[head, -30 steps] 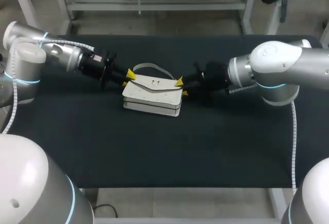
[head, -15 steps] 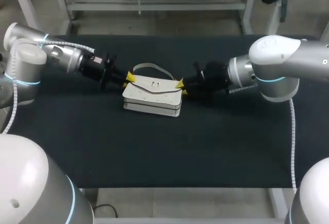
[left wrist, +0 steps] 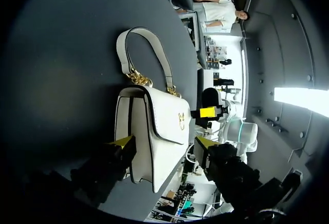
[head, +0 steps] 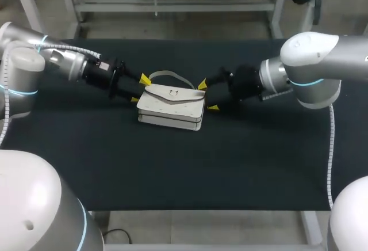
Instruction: Pick up the bag, open it, inspect its contents, close it, and place it on the opposite side
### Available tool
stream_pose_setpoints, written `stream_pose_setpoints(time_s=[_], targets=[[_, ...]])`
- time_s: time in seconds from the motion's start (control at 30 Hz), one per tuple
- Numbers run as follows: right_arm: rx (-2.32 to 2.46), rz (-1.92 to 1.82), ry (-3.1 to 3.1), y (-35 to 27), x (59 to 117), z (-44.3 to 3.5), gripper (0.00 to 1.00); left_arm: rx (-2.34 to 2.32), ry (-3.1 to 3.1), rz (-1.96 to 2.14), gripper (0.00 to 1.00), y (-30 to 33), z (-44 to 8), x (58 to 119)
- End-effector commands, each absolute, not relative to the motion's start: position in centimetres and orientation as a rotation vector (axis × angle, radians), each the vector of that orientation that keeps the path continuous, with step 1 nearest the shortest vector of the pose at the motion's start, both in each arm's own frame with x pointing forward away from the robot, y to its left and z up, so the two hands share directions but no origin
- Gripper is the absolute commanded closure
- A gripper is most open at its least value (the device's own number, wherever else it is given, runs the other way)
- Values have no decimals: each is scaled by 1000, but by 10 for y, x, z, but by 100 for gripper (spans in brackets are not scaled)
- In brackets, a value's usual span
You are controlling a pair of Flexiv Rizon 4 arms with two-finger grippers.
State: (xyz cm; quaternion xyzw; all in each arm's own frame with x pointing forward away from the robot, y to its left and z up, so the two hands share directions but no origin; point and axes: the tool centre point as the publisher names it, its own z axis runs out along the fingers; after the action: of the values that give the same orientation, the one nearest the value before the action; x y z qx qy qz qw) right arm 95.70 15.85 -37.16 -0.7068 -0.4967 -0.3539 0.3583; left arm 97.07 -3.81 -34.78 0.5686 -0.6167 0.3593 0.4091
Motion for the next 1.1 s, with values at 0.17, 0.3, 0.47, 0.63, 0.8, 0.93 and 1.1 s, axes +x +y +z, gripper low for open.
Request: stream_pose_setpoints(time_s=[0.17, 0.3, 0.47, 0.63, 0.8, 0.93, 1.1], targets=[[-1871, -864, -1360, 133, 953, -357, 0, 1459, -1551, 914, 87, -40, -351, 961], [-1871, -813, -1393, 122, 956, -357, 0, 1462, -1557, 897, 87, -40, -353, 959], [-1888, -773, -1410, 110, 960, -357, 0, 1464, -1561, 882, 100, -39, -356, 955], [-1878, -676, -1495, 98, 967, -357, 0, 1478, -1566, 863, 100, -36, -360, 955], [-1919, -616, -1563, 74, 974, -353, 0, 1499, -1561, 880, 100, -27, -361, 960], [-1934, -568, -1632, 56, 977, -347, 0, 1511, -1568, 895, 100, -17, -359, 964], [-1908, -533, -1679, 49, 977, -344, 0, 1542, -1650, 839, 100, 1, -355, 973]])
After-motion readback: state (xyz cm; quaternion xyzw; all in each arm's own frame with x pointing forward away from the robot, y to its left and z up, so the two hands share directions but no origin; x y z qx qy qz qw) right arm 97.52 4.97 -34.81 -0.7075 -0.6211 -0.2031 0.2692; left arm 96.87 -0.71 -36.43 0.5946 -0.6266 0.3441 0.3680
